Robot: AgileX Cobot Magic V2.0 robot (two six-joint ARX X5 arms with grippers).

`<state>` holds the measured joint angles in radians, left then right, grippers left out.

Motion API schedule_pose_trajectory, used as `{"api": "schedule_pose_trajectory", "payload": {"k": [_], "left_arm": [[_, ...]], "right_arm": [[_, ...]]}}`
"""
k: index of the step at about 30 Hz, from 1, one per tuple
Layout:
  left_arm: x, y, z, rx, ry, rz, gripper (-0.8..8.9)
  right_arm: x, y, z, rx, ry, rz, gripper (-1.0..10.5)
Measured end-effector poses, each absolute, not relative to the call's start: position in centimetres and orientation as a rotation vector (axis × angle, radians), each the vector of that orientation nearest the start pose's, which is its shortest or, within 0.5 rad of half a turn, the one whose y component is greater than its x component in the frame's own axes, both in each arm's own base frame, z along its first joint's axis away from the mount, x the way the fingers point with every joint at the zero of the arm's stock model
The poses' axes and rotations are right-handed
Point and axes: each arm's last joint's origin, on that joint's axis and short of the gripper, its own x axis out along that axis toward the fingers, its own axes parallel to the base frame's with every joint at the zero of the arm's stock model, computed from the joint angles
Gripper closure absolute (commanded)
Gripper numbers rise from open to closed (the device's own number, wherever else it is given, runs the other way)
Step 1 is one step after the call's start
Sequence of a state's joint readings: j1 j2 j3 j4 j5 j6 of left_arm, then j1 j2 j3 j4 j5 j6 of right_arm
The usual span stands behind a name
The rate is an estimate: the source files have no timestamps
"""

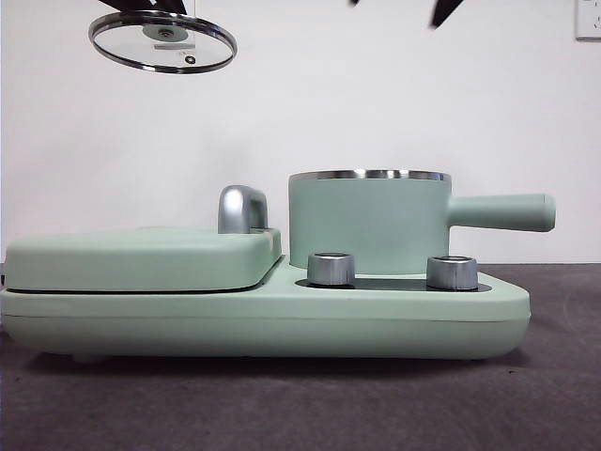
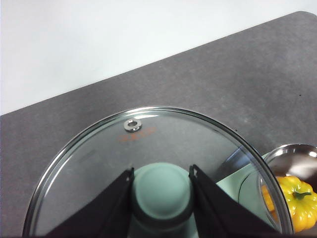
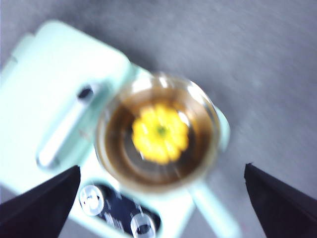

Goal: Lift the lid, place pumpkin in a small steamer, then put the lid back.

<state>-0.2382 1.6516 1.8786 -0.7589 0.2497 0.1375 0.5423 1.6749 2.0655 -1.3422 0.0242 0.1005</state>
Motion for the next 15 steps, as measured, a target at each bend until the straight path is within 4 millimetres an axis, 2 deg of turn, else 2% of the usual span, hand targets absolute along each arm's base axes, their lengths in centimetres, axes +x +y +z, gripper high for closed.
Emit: {"api": "schedule_pose_trajectory", "payload": {"k": [6,9,15], "left_arm": [[33.5,-10.0,43.2,0.132,0.503,-0.542,7.01],[33.2,-10.8,43.2,0.133,0.504,-0.565,7.01],[32.4,-13.6,42.9,0.154,0.507,-0.646,7.01]], "right_arm": [[20.0,11.9,43.4,-0.189,0.930,0.403,4.2],[16.3,9.7,42.4,-0.167,0.900,0.425,4.2],[10.6,6.5,39.6,-0.051,0.724,0.501,4.2]]}}
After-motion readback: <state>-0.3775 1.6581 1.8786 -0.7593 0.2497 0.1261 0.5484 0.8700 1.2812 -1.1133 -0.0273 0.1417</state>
